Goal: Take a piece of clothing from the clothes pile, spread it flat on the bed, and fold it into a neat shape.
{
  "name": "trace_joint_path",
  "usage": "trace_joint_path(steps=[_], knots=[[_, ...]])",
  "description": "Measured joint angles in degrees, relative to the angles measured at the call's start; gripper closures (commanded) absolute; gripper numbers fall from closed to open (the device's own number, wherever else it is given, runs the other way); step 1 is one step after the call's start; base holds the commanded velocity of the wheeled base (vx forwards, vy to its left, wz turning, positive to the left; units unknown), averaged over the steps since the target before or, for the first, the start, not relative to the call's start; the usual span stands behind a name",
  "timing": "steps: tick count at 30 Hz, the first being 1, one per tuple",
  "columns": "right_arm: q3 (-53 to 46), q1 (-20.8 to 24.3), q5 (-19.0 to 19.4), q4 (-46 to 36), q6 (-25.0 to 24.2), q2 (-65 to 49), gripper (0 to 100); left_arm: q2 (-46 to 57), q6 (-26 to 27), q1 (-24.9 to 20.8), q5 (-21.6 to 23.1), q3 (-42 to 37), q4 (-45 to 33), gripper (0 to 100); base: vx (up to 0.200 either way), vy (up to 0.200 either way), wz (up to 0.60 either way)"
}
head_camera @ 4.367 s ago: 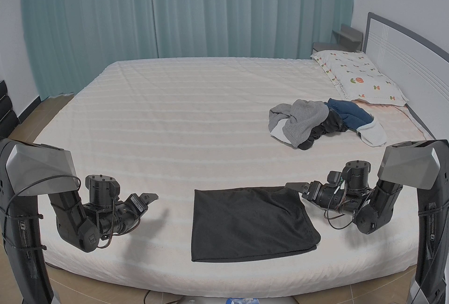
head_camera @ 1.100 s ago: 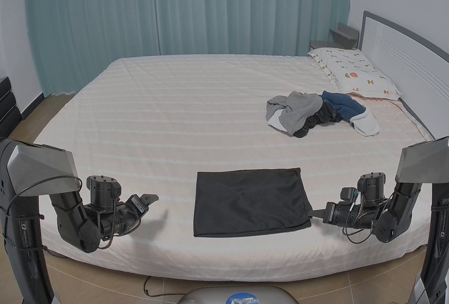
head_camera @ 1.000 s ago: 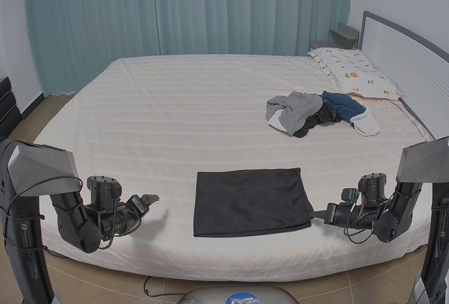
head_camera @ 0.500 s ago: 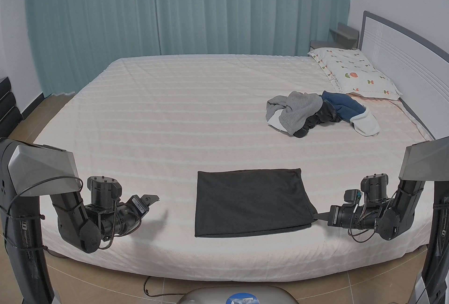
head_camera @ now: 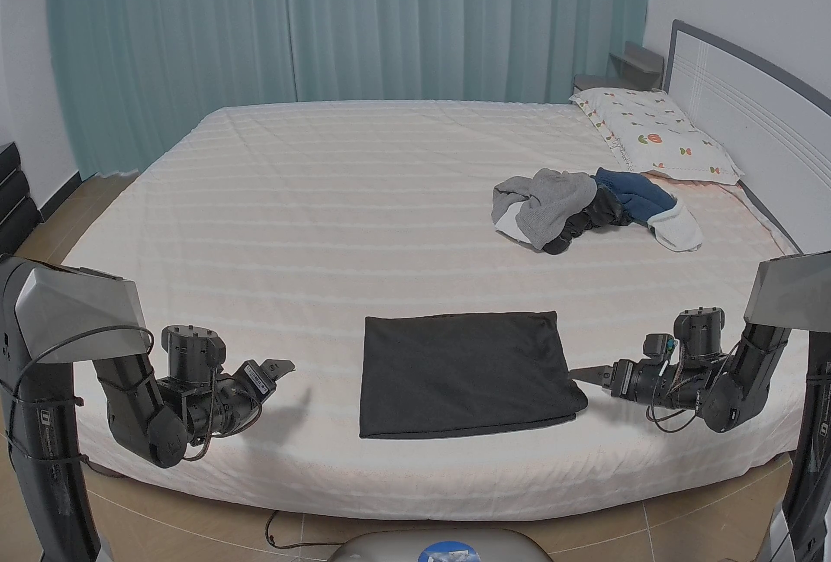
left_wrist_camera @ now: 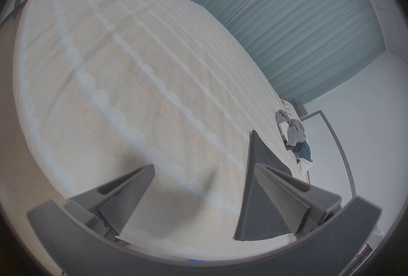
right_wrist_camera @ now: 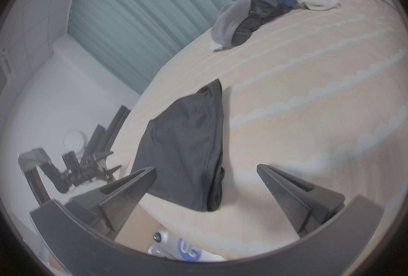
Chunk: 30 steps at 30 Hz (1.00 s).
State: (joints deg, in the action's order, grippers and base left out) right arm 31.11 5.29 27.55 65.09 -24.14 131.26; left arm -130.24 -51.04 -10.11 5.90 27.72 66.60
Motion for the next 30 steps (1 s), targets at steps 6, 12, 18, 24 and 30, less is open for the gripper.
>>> trace_joint_path(steps=[6, 12, 18, 24, 30], knots=[[4.3, -1.0, 0.2, -0.1, -12.0, 0.6, 0, 0.0, 0.0, -0.3, 0.0, 0.1, 0.0, 0, 0.000, -0.200, 0.00], [8.3, -2.0, 1.0, -0.2, -16.7, 2.6, 0, 0.0, 0.1, -0.5, -0.1, 0.2, 0.0, 0, 0.000, -0.200, 0.00], [10.0, -2.3, 2.7, -0.2, -19.7, 4.3, 0, 0.0, 0.0, -0.5, -0.1, 0.5, 0.0, 0, 0.000, -0.100, 0.00], [10.8, -2.5, 3.3, 0.5, -21.4, 5.4, 0, 0.0, -0.3, -0.5, 0.0, 0.8, 0.0, 0, 0.000, 0.000, 0.00], [10.5, -2.1, 3.0, 0.9, -21.4, 5.9, 0, 0.3, -0.2, -0.7, -1.0, 1.0, -0.1, 0, 0.000, 0.000, 0.00]])
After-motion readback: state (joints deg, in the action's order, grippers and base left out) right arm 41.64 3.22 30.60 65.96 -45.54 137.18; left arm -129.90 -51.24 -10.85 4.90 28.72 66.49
